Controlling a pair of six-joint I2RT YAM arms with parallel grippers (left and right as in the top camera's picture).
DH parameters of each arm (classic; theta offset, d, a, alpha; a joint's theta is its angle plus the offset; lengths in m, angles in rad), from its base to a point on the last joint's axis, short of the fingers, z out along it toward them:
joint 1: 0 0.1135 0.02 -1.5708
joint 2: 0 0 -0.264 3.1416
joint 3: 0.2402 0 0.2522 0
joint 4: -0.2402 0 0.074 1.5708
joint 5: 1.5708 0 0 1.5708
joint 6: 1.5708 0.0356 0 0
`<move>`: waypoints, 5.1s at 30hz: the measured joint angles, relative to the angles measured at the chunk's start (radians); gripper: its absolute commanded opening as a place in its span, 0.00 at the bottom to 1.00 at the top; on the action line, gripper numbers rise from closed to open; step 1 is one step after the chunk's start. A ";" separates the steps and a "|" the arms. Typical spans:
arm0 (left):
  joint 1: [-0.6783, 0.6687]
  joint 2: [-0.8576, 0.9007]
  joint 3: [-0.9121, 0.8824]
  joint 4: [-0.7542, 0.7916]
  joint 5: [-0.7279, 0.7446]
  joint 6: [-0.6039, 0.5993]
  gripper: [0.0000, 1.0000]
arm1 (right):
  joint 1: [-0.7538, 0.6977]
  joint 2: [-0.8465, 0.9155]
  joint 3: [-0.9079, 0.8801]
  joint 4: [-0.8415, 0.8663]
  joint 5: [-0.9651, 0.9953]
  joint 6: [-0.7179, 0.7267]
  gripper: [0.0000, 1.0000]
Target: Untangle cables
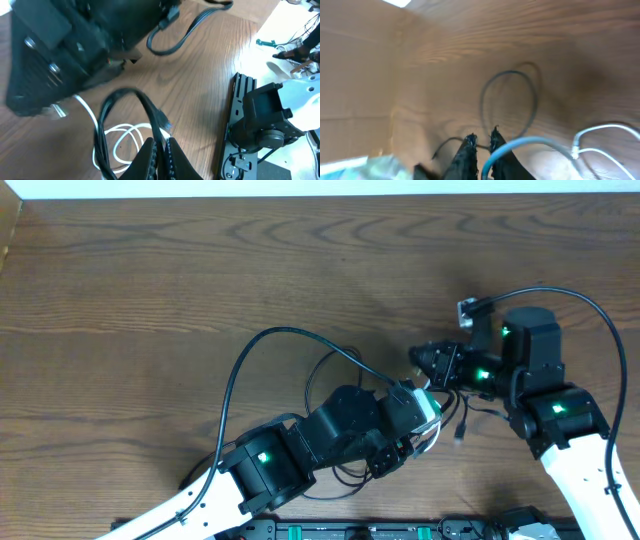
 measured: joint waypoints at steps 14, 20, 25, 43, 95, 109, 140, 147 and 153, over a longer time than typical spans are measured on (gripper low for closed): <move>-0.001 0.000 0.000 -0.010 -0.107 -0.009 0.41 | -0.061 -0.043 0.000 -0.240 0.262 -0.118 0.99; -0.001 0.067 0.000 -0.010 -0.265 -0.180 0.89 | -0.142 -0.125 -0.002 -0.418 0.385 -0.111 0.99; -0.001 0.209 0.000 0.122 -0.303 -0.414 0.92 | -0.207 -0.173 -0.002 -0.517 0.478 -0.063 0.99; -0.002 0.436 0.010 0.312 -0.270 -0.785 0.95 | -0.420 -0.338 -0.002 -0.700 0.677 0.064 0.99; -0.141 0.729 0.024 0.410 -0.648 0.201 0.14 | -0.420 -0.338 -0.002 -0.724 0.601 0.044 0.99; -0.034 0.521 0.023 0.259 -0.622 -0.001 0.07 | -0.420 -0.338 -0.002 -0.728 0.533 0.032 0.66; 0.469 0.126 0.027 0.092 0.385 -0.546 0.08 | -0.420 -0.338 -0.002 -0.507 -0.310 -0.340 0.57; 0.470 0.127 0.027 0.168 0.547 -0.568 0.08 | -0.420 -0.337 -0.002 -0.496 -0.350 -0.354 0.49; 0.470 0.127 0.027 0.169 0.578 -0.560 0.07 | -0.420 -0.337 -0.002 -0.474 -0.447 -0.339 0.51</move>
